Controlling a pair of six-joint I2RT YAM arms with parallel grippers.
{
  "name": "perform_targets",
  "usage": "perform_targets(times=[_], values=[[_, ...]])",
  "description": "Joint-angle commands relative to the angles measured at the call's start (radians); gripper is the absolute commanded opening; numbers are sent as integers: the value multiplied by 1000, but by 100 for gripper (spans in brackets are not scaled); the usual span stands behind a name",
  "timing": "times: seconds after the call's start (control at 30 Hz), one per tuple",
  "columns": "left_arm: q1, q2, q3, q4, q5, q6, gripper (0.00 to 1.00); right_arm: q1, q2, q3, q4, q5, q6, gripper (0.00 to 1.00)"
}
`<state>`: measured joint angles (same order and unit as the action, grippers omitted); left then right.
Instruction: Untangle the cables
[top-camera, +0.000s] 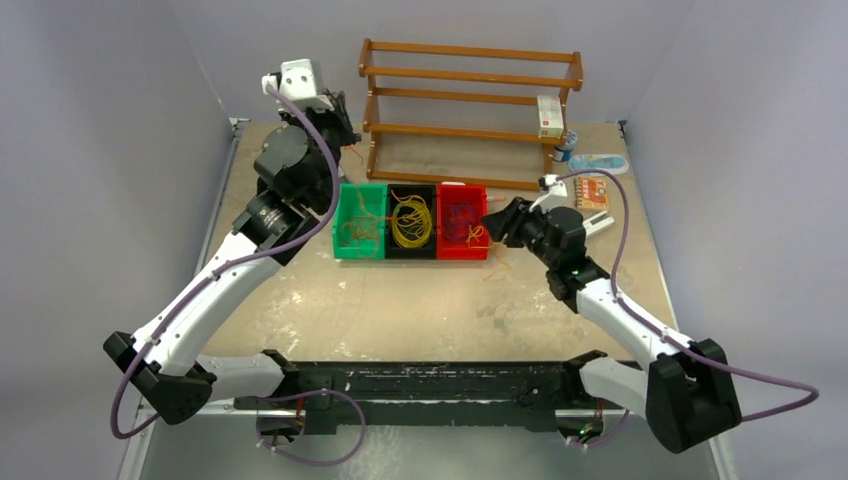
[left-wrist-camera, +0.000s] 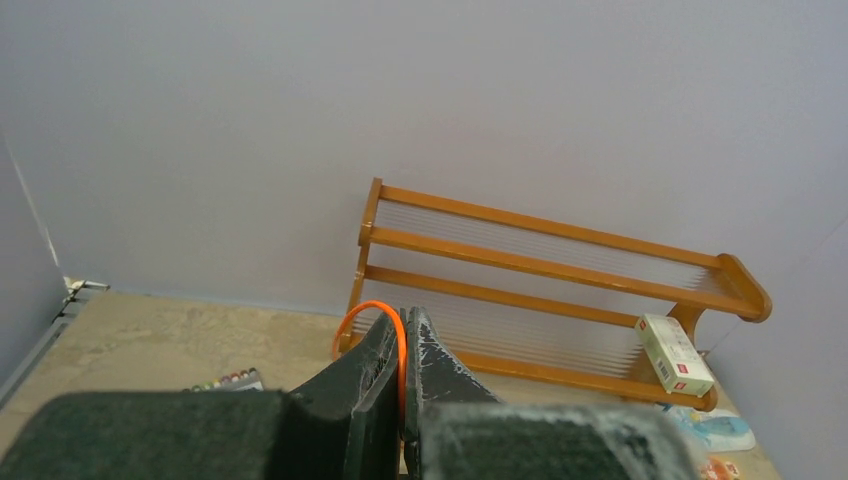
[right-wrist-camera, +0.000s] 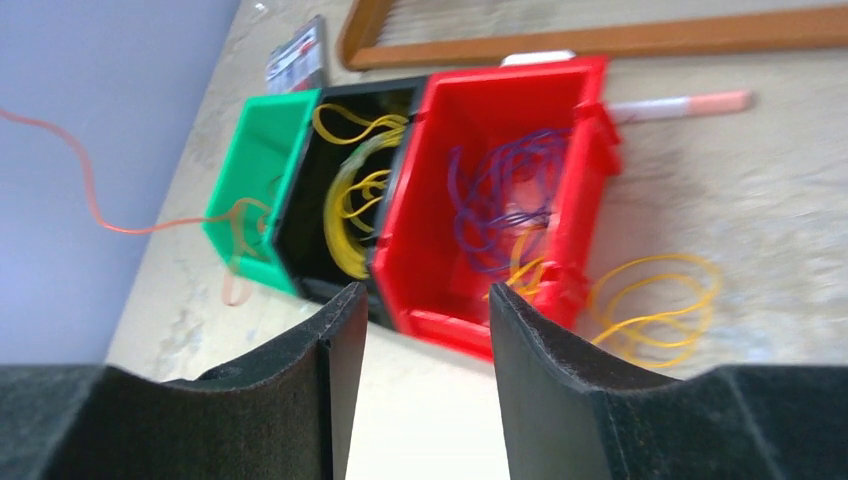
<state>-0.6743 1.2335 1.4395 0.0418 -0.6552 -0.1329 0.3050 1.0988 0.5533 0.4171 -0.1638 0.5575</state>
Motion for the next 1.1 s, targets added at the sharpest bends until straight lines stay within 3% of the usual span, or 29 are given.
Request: perform_targets(times=[0.0,0.37,1.07], values=[[3,-52,-14,0,-19,31,0,72,21,48,8,149,164,49],[3,-144,-91,-64,-15,20,0,156,193,120,2,195,303,42],[2,-167,-126,-79,15,13,0,251,347,253,-255,483,441,46]])
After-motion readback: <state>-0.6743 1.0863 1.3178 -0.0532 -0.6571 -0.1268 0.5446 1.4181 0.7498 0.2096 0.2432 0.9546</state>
